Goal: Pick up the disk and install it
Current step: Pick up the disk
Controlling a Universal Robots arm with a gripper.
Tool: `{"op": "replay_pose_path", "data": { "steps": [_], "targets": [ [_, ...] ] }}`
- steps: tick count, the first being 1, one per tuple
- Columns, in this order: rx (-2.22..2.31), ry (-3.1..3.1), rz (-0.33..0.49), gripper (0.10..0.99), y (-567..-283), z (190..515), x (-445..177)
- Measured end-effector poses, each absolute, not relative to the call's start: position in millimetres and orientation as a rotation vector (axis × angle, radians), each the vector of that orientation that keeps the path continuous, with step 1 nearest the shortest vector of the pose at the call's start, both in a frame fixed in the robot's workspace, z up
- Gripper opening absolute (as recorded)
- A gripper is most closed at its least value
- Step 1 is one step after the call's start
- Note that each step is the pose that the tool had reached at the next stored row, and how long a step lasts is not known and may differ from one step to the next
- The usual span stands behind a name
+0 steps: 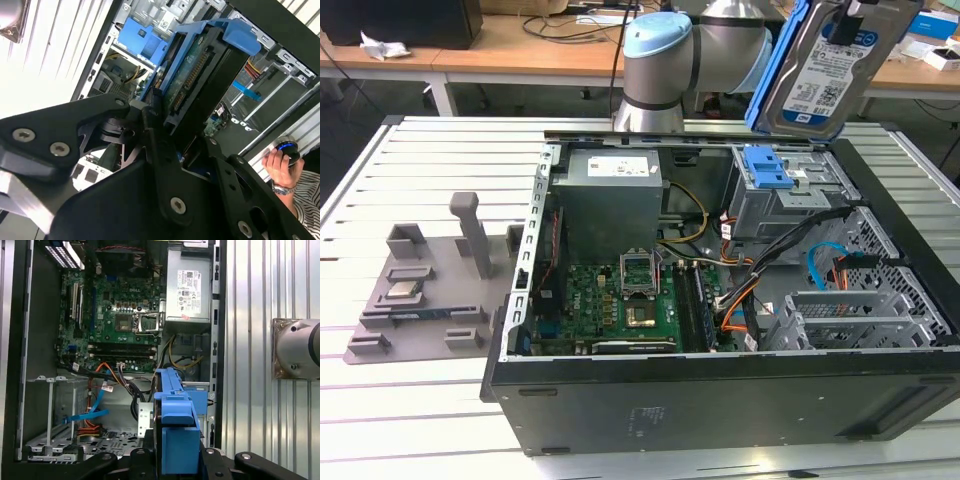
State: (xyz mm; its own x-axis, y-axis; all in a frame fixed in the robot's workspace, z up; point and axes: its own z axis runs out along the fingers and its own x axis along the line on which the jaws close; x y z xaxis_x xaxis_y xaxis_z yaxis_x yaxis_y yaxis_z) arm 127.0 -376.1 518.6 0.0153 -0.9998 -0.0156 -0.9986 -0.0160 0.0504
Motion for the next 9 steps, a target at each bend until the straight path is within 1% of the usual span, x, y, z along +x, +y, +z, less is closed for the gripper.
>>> {"op": "replay_pose_path", "data": {
  "steps": [4, 9],
  "targets": [
    [2.22, -2.186, -0.072, 0.365, -385, 519, 127],
    [2.22, -2.186, -0.072, 0.365, -402, 519, 127]
  ]
}}
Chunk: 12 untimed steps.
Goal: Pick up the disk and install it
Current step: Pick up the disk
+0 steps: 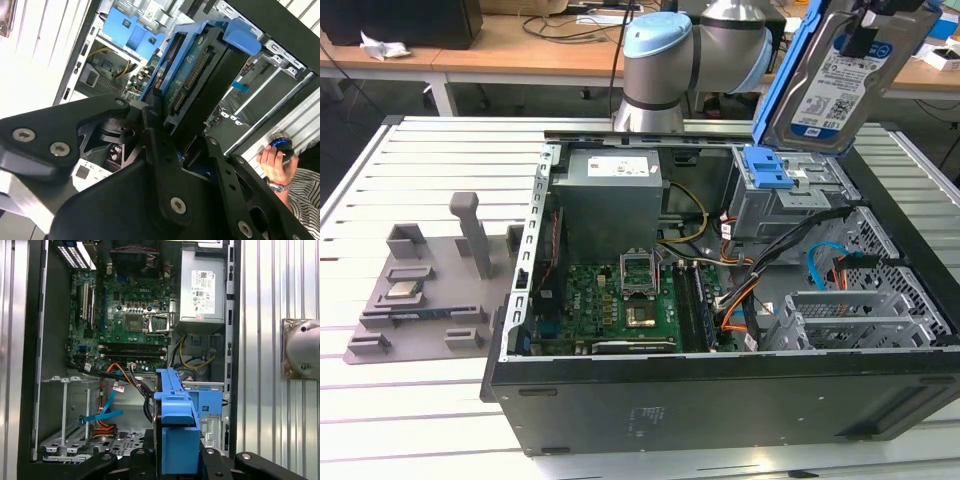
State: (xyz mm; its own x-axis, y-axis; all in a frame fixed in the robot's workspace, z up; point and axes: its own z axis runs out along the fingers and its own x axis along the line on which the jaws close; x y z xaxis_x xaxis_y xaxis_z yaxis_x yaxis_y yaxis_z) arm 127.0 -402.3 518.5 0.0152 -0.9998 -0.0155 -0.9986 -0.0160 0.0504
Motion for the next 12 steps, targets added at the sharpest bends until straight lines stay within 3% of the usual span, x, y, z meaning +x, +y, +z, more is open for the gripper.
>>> {"op": "replay_pose_path", "data": {
  "steps": [12],
  "targets": [
    [2.22, -2.186, -0.072, 0.365, -436, 518, 127]
  ]
}}
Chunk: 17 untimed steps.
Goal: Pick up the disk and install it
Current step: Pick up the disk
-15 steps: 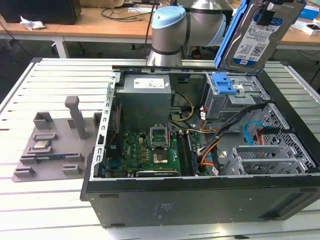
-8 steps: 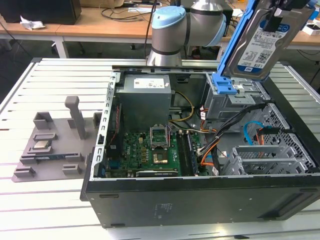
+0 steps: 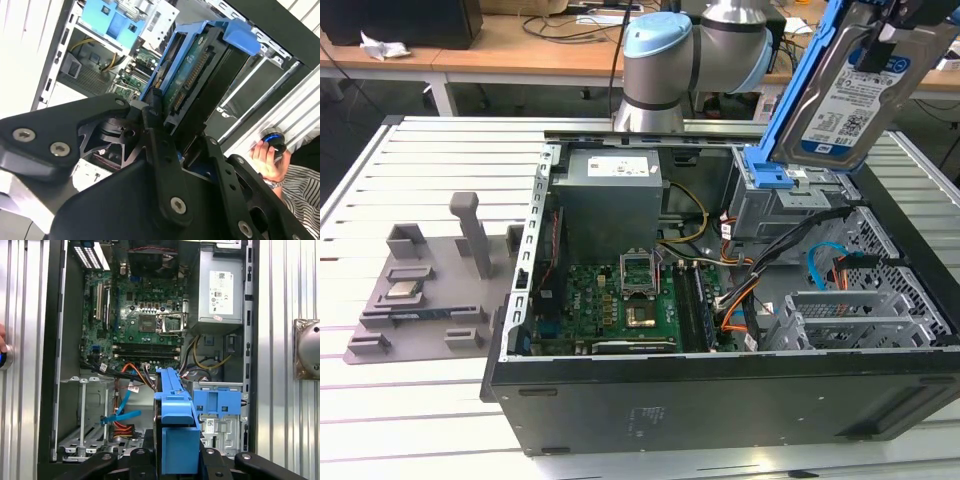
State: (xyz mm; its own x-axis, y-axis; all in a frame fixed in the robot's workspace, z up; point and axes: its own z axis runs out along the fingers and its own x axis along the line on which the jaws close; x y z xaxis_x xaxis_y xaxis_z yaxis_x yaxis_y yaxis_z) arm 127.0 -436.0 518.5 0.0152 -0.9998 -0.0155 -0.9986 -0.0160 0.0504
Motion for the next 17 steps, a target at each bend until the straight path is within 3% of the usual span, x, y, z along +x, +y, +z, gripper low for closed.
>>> {"op": "replay_pose_path", "data": {
  "steps": [17],
  "targets": [
    [2.219, -2.185, -0.069, 0.365, -502, 518, 127]
  ]
}}
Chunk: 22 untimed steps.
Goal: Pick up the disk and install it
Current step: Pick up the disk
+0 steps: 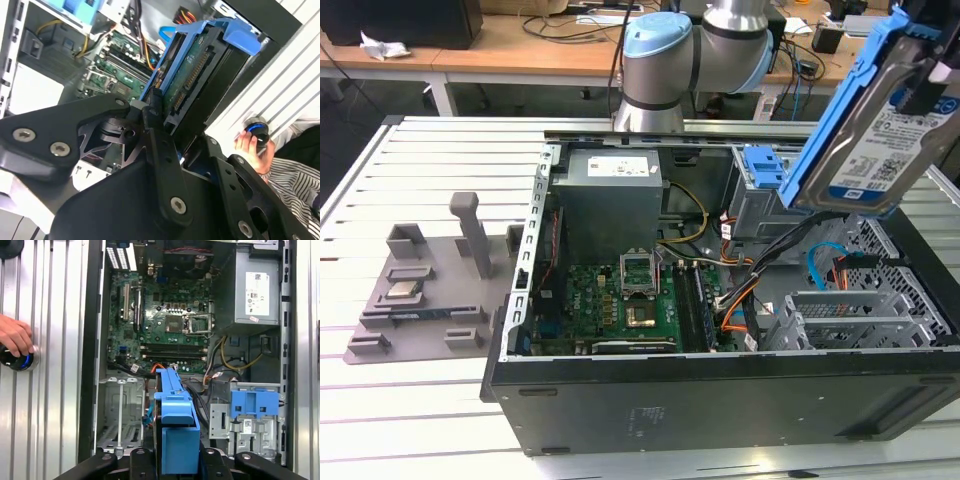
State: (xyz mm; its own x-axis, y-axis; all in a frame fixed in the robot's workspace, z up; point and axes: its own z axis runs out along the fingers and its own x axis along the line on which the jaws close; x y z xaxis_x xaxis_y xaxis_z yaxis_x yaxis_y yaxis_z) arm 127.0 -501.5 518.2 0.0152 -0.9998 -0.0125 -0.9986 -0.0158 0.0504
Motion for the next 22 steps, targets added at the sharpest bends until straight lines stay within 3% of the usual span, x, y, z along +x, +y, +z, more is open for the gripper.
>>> {"op": "replay_pose_path", "data": {
  "steps": [11, 22],
  "targets": [
    [2.213, -2.18, -0.058, 0.365, -552, 518, 127],
    [2.17, -2.208, -0.045, 0.365, -561, 496, 136]
  ]
}}
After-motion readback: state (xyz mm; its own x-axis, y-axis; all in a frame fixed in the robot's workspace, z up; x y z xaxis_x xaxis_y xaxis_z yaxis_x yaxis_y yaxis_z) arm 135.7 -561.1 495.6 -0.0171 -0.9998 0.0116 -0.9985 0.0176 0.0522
